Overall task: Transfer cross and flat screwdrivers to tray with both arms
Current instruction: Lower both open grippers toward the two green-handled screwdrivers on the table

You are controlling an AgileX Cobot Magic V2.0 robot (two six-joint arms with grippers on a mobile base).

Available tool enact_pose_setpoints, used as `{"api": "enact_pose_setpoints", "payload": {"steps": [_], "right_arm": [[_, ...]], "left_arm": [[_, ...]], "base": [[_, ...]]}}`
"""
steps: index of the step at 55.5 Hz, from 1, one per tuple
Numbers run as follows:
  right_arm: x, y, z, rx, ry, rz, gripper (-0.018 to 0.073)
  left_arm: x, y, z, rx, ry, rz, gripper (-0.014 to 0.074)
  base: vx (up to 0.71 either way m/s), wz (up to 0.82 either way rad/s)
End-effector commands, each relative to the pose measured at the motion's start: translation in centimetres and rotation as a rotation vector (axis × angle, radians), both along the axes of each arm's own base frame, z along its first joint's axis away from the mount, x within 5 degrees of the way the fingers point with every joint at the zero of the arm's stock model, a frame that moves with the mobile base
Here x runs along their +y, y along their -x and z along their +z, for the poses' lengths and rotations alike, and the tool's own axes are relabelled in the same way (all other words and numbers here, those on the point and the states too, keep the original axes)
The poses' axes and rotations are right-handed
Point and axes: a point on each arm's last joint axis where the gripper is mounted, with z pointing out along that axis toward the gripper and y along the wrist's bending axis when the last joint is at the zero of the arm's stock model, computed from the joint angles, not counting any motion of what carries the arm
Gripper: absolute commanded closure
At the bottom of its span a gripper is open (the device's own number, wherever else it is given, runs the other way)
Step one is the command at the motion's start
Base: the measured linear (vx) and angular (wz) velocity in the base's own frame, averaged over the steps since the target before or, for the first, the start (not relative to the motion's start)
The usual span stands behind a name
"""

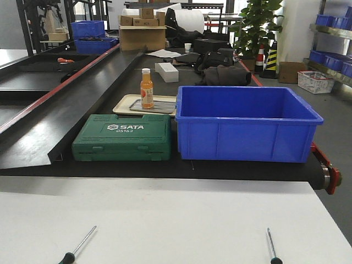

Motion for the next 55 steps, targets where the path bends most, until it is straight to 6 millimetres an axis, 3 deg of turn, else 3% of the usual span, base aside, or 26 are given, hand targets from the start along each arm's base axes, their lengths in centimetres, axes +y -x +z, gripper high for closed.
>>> {"api": "enact_pose_setpoints", "payload": {"steps": [1, 44, 55], "right_arm": [[0.0, -0.1, 0.5, -0.078, 0.012, 0.005, 0.0567], [0.0, -0.1, 0.7, -0.099, 0.012, 0.007, 0.0567], [0.1, -0.2, 1.6, -0.195, 0.01, 0.013, 0.0567]], "left_arm": [[0.1, 0.2, 1.7, -0.107, 0.013, 0.008, 0.0602], [0.1, 0.2, 1.8, -0.116, 0.013, 0.008, 0.0602], [0.2, 0.3, 2.7, -0.221, 0.058, 0.016, 0.0602]], "base": [[0.0, 0.0], [0.0, 0.0], [0.0, 0.0]]}}
